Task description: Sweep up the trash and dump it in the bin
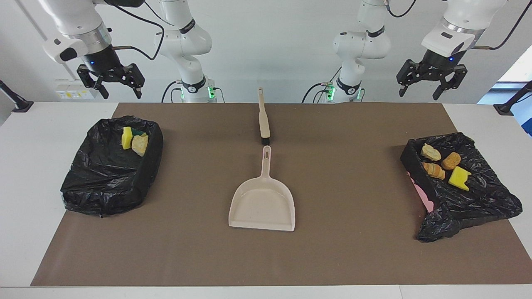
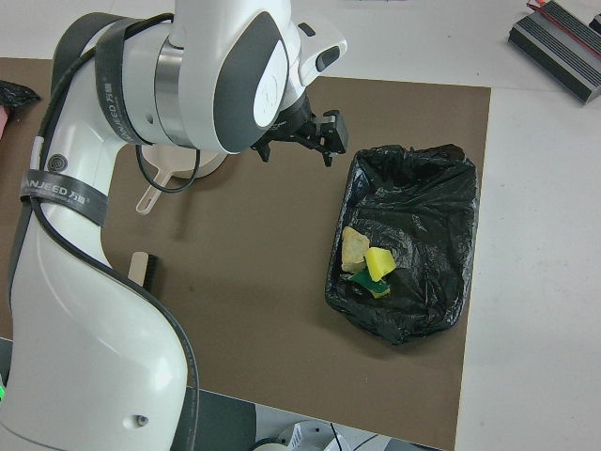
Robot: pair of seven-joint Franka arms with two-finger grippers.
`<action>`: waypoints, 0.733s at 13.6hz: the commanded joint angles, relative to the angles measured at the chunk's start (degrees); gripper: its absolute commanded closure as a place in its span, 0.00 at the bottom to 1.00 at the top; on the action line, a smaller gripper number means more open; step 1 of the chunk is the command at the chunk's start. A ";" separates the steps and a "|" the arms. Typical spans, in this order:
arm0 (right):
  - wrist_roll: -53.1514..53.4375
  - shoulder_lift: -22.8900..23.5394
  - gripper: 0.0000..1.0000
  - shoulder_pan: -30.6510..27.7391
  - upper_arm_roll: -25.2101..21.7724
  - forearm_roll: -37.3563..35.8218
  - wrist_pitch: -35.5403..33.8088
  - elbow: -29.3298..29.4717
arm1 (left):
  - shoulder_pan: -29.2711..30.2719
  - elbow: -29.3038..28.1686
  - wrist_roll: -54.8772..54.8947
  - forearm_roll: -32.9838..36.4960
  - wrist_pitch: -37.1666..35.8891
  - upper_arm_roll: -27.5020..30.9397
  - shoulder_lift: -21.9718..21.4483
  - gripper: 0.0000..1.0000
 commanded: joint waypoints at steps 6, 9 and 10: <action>-0.97 -1.35 0.00 -0.48 0.00 0.98 1.29 -1.80 | 0.35 1.47 0.04 -0.38 -2.43 -0.32 0.73 0.00; -0.97 -1.35 0.00 -0.56 0.00 0.98 1.38 -1.80 | 1.93 2.34 0.13 -0.46 -2.87 -0.93 1.08 0.00; -0.97 -1.35 0.00 -0.57 0.00 0.98 1.38 -1.80 | 3.24 3.13 0.04 -0.99 -3.66 -1.80 1.77 0.00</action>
